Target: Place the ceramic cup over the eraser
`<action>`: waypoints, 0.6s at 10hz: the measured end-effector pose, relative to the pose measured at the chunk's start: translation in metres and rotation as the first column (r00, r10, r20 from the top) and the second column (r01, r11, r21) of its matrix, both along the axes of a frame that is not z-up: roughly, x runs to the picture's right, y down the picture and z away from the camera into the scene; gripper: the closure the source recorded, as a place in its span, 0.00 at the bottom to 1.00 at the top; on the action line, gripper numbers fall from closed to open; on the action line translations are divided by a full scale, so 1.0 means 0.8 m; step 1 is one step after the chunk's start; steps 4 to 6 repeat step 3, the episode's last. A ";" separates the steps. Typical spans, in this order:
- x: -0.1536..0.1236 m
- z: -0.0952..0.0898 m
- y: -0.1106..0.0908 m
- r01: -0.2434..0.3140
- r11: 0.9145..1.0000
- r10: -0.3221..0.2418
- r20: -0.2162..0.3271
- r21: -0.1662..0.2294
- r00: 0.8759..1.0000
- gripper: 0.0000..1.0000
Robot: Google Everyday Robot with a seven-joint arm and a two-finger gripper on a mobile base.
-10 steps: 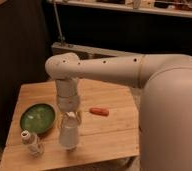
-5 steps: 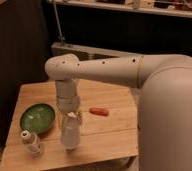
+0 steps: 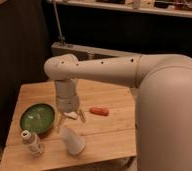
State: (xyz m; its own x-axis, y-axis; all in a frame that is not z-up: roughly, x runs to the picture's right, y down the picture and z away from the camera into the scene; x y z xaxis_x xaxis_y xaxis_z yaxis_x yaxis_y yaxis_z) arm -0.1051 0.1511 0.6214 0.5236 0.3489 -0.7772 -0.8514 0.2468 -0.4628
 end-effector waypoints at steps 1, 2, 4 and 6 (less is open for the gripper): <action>0.000 0.001 0.000 0.002 1.000 -0.002 -0.004 -0.002 1.000 0.10; 0.001 0.002 0.001 0.005 1.000 -0.005 -0.009 -0.006 1.000 0.10; 0.001 0.003 0.001 0.008 1.000 -0.008 -0.012 -0.010 1.000 0.10; 0.001 0.003 0.001 0.008 1.000 -0.008 -0.012 -0.010 1.000 0.10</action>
